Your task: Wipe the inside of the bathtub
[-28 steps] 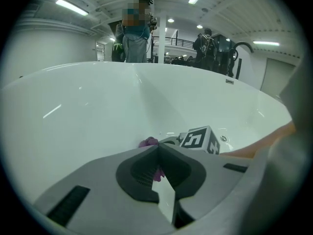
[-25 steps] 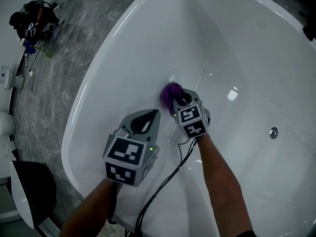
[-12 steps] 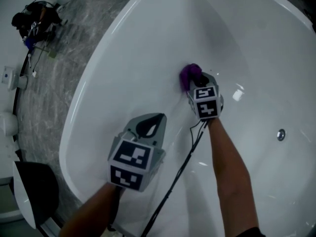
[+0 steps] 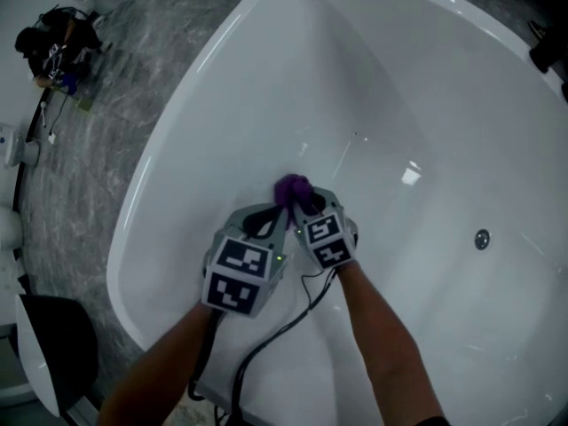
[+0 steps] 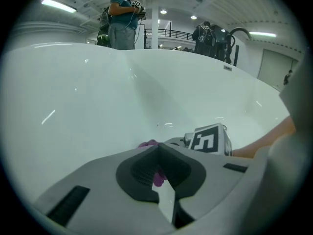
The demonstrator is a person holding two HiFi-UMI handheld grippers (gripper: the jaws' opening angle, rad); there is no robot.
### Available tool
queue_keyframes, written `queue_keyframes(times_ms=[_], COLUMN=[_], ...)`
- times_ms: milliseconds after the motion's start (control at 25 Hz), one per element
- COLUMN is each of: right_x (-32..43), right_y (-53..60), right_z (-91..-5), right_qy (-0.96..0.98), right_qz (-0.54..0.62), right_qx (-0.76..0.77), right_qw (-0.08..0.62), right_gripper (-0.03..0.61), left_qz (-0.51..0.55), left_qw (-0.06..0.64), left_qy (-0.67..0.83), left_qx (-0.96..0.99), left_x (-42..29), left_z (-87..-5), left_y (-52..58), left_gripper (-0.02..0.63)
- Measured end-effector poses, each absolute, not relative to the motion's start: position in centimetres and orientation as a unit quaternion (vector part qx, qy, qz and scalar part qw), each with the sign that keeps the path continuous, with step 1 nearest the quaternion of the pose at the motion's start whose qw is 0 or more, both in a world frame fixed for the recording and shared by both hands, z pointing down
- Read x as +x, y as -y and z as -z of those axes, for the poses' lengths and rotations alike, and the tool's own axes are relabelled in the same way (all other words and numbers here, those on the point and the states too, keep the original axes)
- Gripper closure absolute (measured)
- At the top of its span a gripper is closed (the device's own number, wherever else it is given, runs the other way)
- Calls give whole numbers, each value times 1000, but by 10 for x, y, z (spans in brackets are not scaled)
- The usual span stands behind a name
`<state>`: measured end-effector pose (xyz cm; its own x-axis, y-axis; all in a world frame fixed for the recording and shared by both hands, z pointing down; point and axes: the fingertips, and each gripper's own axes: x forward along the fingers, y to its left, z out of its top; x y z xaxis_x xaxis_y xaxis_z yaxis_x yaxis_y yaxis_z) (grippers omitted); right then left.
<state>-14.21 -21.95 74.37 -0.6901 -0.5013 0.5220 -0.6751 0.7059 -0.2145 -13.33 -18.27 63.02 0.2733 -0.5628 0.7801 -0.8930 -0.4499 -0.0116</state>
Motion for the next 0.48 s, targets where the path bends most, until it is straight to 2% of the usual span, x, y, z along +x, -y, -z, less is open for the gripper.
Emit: queue_keyframes(times_ms=[160,480], right_x=[-149,-111], right_y=[185,173], right_z=[-730,-638], right_qy=[911,908], right_qz=[-192,-201], right_qx=[284,311], right_qw=[230,198], right_gripper=[525,523], left_qz=[-365,-324], left_qw=[234,231], left_qy=[486,514], left_qx=[759,760], left_x=[-136,-125], left_z=[-625,-572], left_y=[176,165], left_gripper=[607,607])
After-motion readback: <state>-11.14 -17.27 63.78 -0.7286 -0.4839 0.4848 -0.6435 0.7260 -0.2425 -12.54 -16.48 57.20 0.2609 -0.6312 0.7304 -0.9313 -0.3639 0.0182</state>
